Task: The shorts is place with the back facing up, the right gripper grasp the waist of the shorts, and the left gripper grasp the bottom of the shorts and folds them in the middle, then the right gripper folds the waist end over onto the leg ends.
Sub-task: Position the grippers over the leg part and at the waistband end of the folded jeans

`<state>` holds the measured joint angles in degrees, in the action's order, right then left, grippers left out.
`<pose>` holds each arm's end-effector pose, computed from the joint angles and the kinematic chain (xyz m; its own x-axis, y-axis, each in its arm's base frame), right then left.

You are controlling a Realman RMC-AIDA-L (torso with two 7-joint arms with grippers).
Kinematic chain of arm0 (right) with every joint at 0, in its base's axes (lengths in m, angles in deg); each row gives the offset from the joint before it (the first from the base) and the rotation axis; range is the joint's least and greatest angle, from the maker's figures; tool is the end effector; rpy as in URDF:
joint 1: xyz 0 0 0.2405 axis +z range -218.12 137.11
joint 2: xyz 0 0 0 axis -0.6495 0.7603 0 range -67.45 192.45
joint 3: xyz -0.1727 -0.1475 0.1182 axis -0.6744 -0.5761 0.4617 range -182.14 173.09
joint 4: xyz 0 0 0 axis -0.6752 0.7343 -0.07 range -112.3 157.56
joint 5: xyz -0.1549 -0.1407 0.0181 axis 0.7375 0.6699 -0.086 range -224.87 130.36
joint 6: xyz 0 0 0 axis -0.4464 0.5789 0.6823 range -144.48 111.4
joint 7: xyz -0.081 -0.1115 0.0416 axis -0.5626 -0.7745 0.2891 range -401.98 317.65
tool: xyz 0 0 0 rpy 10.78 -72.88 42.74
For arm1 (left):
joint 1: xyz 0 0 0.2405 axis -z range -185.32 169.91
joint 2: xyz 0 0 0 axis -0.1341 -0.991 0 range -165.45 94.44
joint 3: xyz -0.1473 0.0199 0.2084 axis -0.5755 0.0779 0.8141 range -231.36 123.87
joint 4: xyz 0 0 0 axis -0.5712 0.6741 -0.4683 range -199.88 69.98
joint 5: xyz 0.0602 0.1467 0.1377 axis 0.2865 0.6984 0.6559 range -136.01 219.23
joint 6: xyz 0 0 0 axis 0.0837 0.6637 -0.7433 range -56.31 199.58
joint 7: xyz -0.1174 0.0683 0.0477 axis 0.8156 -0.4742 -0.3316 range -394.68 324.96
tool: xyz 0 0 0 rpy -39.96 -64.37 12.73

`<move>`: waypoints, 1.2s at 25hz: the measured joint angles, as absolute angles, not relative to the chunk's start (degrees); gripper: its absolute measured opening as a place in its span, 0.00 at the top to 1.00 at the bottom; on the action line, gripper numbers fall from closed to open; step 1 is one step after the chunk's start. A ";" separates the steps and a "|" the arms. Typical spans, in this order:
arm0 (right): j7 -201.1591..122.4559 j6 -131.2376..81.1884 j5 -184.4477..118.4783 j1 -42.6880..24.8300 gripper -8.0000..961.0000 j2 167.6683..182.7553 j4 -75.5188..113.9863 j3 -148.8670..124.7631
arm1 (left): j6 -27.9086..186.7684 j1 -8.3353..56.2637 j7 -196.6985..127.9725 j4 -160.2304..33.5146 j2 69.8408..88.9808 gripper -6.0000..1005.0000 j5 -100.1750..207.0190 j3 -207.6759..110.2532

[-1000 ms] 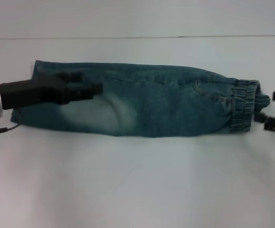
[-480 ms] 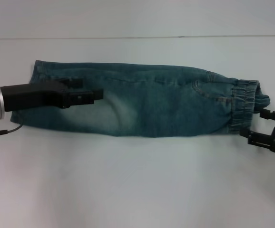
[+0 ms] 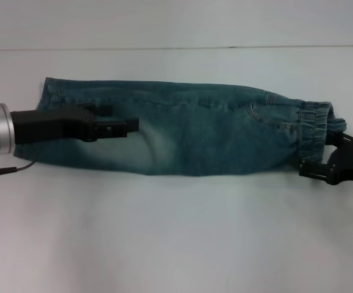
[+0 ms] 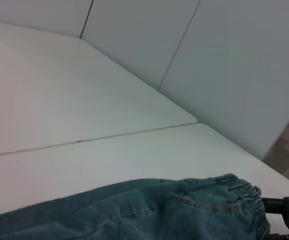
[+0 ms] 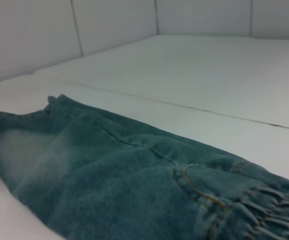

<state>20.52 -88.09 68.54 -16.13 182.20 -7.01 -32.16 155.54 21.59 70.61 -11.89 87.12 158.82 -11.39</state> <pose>0.3465 0.3147 -0.0030 0.7966 -0.3587 -0.4866 -0.5846 -0.6622 -0.4688 -0.2421 0.3524 0.0167 0.6624 0.5481 0.5106 0.6910 -0.7104 -0.1338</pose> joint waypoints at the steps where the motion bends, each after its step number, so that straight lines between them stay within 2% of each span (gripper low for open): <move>1: 20.56 -87.57 68.59 -15.78 0.13 182.19 -6.92 -32.44 | 155.33 21.59 70.61 -11.96 87.20 0.09 158.89 -11.09; 14: 21.76 -89.07 68.24 -16.60 0.15 181.90 -8.44 -35.02 | 155.19 22.19 70.61 -12.39 87.55 0.09 158.89 -10.21; 24: 22.52 -88.67 68.19 -17.35 0.38 181.93 -9.87 -34.27 | 150.09 22.95 71.46 -12.63 88.41 0.09 158.86 -3.90; 30: 22.47 -88.61 68.32 -17.47 0.65 181.94 -9.89 -34.23 | 146.21 23.73 72.18 -13.20 88.42 0.09 158.67 -0.34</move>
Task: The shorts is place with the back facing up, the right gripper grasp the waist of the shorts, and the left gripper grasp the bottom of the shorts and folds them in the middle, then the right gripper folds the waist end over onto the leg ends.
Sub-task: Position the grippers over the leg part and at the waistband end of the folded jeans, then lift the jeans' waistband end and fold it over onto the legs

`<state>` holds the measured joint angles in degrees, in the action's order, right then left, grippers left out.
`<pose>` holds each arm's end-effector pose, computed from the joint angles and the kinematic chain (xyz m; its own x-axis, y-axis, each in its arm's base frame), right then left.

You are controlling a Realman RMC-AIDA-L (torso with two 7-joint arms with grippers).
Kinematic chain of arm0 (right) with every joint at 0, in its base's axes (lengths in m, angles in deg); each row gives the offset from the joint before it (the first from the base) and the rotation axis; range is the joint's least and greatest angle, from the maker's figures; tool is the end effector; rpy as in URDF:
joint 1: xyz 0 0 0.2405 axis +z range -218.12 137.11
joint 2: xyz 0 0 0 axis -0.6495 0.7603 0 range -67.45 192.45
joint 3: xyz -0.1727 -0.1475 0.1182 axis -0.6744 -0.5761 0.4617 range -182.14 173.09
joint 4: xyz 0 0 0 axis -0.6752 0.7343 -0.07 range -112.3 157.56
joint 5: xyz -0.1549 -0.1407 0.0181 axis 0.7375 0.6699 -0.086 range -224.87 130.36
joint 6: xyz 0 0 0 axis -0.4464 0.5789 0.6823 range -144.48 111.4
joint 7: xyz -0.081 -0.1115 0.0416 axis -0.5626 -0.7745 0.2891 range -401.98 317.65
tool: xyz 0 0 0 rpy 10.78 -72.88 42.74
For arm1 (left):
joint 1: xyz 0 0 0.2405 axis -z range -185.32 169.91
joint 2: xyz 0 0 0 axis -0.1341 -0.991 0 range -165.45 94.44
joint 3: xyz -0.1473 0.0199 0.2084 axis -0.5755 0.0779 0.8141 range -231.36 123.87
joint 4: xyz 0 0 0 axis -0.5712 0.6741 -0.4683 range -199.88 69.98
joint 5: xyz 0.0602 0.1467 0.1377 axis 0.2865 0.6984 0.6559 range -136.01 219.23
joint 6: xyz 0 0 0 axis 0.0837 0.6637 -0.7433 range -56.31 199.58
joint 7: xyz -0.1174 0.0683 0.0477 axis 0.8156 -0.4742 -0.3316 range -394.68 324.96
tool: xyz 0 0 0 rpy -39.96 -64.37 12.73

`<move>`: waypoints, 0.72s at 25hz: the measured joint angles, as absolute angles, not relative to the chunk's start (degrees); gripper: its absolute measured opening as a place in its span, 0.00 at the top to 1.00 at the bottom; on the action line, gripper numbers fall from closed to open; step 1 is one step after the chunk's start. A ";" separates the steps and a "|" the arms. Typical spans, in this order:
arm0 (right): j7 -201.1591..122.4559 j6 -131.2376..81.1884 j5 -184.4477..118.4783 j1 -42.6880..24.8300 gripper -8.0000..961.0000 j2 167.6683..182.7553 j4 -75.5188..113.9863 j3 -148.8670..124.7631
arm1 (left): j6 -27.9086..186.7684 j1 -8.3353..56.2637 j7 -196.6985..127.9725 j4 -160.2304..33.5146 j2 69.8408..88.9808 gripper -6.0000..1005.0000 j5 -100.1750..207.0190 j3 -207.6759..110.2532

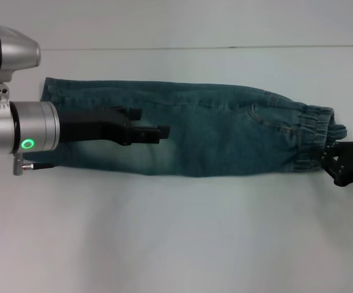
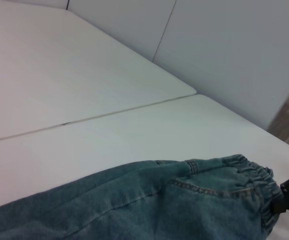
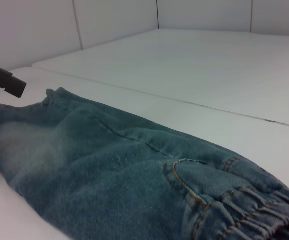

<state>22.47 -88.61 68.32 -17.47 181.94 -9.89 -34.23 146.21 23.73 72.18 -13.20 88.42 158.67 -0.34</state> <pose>0.3501 0.3123 0.0060 0.8056 -0.3641 -0.4673 -0.5768 -0.6619 -0.4787 -0.2185 0.3666 -0.0210 0.7266 0.5367 0.4290 0.6488 -0.7415 -0.1712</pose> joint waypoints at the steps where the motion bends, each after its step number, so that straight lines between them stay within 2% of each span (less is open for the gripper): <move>1: 22.38 -88.61 68.34 -17.49 0.69 181.96 -9.89 -34.23 | 146.20 23.79 72.13 -13.20 88.42 0.09 158.66 -0.30; 8: 22.05 -88.31 68.35 -17.59 0.96 182.03 -9.89 -34.23 | 144.87 22.87 70.44 -10.95 88.06 0.09 158.76 -0.90; 16: 22.50 -88.26 68.17 -17.60 0.96 181.98 -11.12 -34.24 | 130.69 25.16 64.02 -14.99 88.82 0.10 154.67 7.29; 18: 22.68 -88.40 68.20 -17.68 0.96 182.00 -11.86 -34.23 | 127.49 26.38 62.74 -17.22 88.91 0.14 153.31 11.25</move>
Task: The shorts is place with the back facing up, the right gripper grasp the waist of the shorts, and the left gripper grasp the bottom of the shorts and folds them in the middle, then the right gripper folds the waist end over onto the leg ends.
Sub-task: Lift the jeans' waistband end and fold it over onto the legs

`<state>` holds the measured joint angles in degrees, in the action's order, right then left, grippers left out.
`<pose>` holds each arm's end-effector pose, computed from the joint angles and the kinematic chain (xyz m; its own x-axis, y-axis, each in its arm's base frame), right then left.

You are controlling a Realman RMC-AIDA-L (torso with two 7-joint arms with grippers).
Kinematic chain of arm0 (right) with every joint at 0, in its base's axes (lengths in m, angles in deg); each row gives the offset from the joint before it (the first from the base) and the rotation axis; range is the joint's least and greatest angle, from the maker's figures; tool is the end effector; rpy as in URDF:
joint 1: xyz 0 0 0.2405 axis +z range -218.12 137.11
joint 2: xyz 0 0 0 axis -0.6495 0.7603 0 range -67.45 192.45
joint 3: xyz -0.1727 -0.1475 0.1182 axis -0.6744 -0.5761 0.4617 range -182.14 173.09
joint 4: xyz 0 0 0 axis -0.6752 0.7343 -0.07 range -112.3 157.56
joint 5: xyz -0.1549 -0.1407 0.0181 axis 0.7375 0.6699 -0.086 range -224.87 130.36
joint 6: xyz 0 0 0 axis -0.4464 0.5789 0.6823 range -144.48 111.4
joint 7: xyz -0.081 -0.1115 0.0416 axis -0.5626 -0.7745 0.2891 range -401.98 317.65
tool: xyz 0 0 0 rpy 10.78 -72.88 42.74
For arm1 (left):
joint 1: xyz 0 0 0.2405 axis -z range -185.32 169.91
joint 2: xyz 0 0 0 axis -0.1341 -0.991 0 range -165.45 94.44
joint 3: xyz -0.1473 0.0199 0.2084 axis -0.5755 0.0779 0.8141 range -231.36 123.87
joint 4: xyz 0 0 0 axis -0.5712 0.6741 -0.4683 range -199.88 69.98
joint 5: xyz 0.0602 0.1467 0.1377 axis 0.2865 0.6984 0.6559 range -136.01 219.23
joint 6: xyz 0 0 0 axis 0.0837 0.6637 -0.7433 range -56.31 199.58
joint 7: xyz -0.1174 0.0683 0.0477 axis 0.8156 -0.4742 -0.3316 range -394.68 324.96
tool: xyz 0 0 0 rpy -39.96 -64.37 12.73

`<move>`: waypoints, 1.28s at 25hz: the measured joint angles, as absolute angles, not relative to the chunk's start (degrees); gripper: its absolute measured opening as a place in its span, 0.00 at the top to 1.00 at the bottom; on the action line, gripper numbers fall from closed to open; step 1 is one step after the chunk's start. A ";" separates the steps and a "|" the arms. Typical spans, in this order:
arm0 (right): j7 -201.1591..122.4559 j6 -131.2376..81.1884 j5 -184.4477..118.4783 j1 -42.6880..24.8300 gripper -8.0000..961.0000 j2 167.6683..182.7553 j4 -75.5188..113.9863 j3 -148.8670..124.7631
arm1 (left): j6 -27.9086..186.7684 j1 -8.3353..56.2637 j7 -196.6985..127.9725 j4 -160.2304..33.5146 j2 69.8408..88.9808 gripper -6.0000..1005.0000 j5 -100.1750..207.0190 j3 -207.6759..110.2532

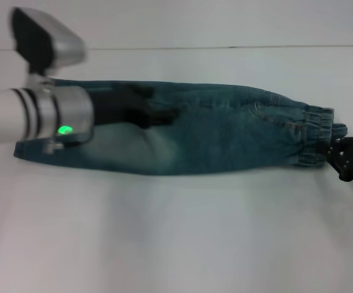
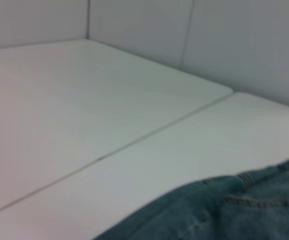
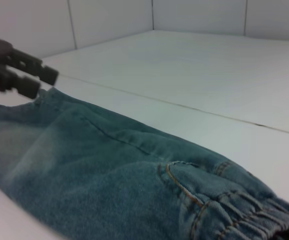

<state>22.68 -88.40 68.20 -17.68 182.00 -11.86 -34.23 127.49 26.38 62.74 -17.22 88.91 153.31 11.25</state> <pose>0.3506 0.3155 0.0138 0.8179 -0.3490 -0.4575 -0.5621 -0.6546 -0.5056 -0.2001 0.3950 -0.0512 0.8488 0.3643 0.3833 0.5038 -0.7772 -0.3770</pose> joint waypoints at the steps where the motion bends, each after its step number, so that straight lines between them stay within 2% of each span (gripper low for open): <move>1: 22.79 -88.53 68.21 -17.71 0.96 182.00 -12.14 -34.23 | 125.08 26.81 62.03 -18.09 88.99 0.16 152.36 14.28; 9: 23.99 -89.58 68.48 -17.78 0.96 181.99 -13.86 -34.88 | 111.94 29.99 61.58 -22.70 89.12 0.31 148.10 30.11; 19: 25.50 -92.28 68.77 -18.08 0.96 182.13 -17.75 -35.05 | 103.45 31.88 61.64 -26.15 89.12 0.76 139.80 33.49; 25: 27.14 -92.77 68.85 -18.66 0.96 182.33 -21.10 -35.61 | 93.28 34.53 61.76 -31.26 89.12 0.98 131.32 41.75; 32: 28.32 -94.09 68.86 -18.52 0.96 182.29 -26.72 -37.42 | 87.83 36.28 62.07 -33.56 89.12 0.99 123.25 50.47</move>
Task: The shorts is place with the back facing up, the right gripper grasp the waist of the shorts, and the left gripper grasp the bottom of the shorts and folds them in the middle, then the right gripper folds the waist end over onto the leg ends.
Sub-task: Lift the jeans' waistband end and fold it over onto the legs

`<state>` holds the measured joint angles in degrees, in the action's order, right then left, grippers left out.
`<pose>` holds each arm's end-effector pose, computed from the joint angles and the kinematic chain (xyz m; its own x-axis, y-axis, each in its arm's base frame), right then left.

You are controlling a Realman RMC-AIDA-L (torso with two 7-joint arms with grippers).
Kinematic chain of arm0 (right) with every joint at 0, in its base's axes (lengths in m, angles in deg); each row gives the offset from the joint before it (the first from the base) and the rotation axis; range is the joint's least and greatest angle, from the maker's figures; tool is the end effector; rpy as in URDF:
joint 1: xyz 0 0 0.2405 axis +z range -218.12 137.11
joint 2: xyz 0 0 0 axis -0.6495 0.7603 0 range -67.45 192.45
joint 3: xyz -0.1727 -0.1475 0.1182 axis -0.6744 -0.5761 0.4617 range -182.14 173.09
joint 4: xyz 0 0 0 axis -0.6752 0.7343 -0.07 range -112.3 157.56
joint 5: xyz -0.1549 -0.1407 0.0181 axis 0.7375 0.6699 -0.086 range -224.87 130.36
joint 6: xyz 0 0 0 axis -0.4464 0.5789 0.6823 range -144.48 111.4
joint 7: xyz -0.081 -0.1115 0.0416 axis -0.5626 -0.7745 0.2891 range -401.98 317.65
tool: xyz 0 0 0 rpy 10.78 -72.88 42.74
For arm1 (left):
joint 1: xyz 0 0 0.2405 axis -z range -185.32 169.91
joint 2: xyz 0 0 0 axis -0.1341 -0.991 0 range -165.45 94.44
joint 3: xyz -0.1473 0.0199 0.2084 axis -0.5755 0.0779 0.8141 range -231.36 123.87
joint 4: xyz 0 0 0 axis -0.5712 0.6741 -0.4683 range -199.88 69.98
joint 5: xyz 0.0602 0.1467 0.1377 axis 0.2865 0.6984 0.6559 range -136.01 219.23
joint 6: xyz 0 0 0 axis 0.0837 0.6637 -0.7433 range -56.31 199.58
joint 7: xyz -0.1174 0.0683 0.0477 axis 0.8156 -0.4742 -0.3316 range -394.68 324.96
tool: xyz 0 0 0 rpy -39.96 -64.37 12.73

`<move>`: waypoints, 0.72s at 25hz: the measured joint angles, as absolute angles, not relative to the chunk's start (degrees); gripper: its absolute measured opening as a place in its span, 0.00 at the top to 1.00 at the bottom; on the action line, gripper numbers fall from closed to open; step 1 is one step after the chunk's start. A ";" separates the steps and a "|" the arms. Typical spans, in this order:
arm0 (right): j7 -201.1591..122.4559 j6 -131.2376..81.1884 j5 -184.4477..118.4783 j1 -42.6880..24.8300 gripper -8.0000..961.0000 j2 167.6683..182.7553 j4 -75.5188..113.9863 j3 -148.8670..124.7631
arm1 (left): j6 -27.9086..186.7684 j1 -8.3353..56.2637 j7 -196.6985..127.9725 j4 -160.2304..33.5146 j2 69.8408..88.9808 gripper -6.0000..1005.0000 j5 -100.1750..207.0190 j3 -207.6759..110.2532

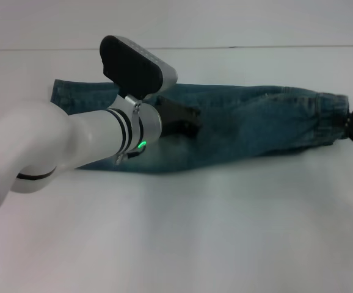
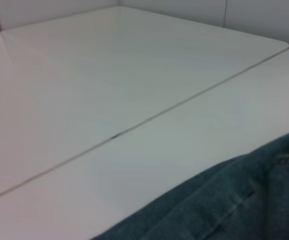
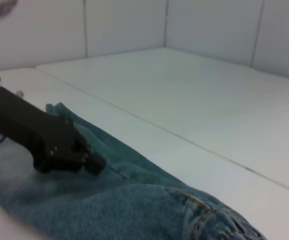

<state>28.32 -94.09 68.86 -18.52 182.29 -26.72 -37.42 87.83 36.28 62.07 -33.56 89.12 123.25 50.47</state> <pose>0.3251 0.3291 0.0564 0.8872 -0.2419 -0.3929 -0.4393 -0.7029 -0.5594 -0.1727 0.4042 -0.1415 0.8732 0.3794 0.3059 0.4873 -0.6837 -0.5432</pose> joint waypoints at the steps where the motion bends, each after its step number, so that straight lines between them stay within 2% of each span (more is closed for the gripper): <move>1: 28.66 -94.43 68.86 -18.36 0.96 182.29 -27.72 -37.83 | 87.82 36.33 62.18 -33.67 89.12 0.99 122.84 50.93; 13: 31.50 -96.51 69.34 -12.07 0.96 181.77 -37.55 -42.65 | 88.31 35.67 62.46 -33.97 89.12 0.99 118.18 55.44; 18: 32.19 -96.98 69.50 -7.79 0.96 180.47 -38.34 -45.32 | 88.44 34.67 62.44 -33.52 89.12 0.99 116.55 56.66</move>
<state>32.19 -96.98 69.50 -7.79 180.47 -38.34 -45.32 88.44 34.67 62.44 -33.52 89.12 116.55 56.66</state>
